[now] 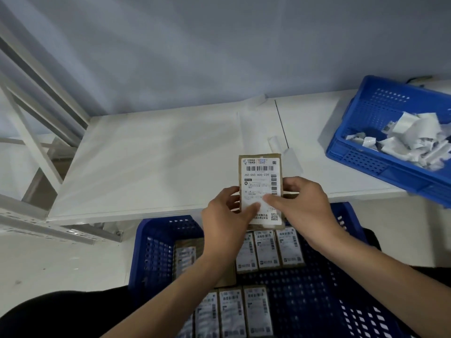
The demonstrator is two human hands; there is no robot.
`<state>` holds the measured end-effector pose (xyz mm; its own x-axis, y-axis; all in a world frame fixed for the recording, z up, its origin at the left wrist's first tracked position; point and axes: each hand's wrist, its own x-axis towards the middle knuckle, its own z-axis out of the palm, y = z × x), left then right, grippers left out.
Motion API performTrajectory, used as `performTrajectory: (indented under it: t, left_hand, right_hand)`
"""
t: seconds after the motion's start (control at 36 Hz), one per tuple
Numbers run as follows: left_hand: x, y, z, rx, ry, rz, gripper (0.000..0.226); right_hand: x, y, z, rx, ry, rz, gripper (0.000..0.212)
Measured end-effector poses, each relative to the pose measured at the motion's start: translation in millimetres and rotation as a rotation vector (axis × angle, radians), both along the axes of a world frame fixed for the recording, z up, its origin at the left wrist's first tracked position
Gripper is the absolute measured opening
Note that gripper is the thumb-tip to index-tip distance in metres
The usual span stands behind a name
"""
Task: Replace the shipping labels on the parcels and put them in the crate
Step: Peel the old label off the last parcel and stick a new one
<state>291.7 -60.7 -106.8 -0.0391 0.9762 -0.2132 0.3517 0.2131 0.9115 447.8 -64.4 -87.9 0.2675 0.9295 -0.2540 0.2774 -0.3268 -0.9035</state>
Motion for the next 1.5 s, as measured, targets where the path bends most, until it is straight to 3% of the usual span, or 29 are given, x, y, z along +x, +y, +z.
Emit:
performTrajectory:
  t: [0.31,0.53,0.75,0.83,1.08,1.19,1.28,1.5]
  left_hand:
    - [8.5,-75.5,-26.5,-0.123,0.052,-0.097,0.037]
    - [18.7,-117.8,-82.5,-0.311,0.102,-0.151,0.035]
    - [34.6,-134.9,-154.2,-0.418,0.144,-0.163,0.035]
    - [38.3,-136.1,-186.5,-0.496,0.139,-0.216,0.030]
    - [50.1,-140.5,-266.3,-0.576,0.264,-0.406,0.033]
    - [47.4,-146.3,-290.9,-0.621,0.305,-0.413,0.033]
    - [45.0,-152.9,-306.7,-0.649,0.339,-0.427,0.034]
    - [51.4,-151.5,-326.4,-0.589,0.416,-0.554,0.020]
  right_hand:
    - [11.8,-81.6,-30.9,-0.192,-0.118,0.012,0.037]
    - [20.7,-114.2,-85.0,-0.411,-0.059,0.054,0.025]
    - [28.3,-112.9,-160.9,-0.584,-0.136,0.113,0.035]
    - [40.5,-113.0,-188.8,-0.646,-0.112,0.146,0.029]
    - [59.4,-119.1,-283.3,-0.878,-0.169,0.254,0.042]
    - [52.1,-121.7,-302.4,-0.920,-0.148,0.295,0.034]
    - [47.1,-126.3,-323.1,-0.919,-0.182,0.319,0.039]
    - [58.2,-135.3,-356.3,-0.917,-0.182,0.353,0.029]
